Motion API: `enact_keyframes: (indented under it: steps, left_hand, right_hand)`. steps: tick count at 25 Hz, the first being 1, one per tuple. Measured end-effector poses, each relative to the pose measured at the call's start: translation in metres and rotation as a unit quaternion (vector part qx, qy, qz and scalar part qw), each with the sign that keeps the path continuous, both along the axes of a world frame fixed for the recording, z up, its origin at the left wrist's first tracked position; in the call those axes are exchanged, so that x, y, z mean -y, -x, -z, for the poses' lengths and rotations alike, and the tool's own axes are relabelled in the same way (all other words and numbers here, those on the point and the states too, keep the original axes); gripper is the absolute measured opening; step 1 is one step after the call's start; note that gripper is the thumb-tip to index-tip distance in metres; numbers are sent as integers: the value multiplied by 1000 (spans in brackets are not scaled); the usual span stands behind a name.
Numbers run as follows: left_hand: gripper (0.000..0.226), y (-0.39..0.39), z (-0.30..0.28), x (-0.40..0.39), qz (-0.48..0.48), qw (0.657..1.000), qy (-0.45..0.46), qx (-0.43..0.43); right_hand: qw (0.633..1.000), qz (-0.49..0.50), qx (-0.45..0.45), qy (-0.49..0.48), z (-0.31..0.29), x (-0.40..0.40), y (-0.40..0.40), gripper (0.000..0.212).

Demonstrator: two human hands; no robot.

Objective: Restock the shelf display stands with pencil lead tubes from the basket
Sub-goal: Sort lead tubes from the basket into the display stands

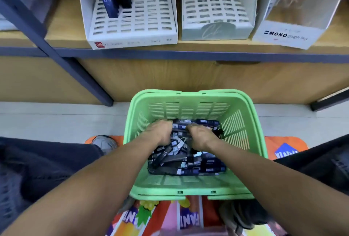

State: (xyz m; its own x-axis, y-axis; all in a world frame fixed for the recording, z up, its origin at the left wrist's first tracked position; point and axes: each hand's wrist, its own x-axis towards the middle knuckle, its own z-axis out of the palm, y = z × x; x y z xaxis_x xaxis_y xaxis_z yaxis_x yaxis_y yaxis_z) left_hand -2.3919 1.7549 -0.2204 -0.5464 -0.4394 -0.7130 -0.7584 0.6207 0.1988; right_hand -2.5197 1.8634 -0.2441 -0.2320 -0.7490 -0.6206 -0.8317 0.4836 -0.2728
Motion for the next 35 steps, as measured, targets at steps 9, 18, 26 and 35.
enact_keyframes:
  steps: [9, 18, 26, 35]
  left_hand:
    - [115, -3, 59, -2, 62, 995, 72, 34]
    - [105, -7, 71, -3, 82, 993, 74, 43]
    - [83, 1, 87, -2, 32, 999, -20, 19]
    - [44, -4, 92, -15, -44, 996, -74, -7]
  right_hand:
    - [994, -96, -35, 33, 56, 12, -21, 100]
    - [993, -110, -39, -17, 64, 14, -19, 89]
    - [996, -87, -18, -12, 68, 18, -8, 61]
    - [987, 35, 153, -38, 68, 18, 1, 39]
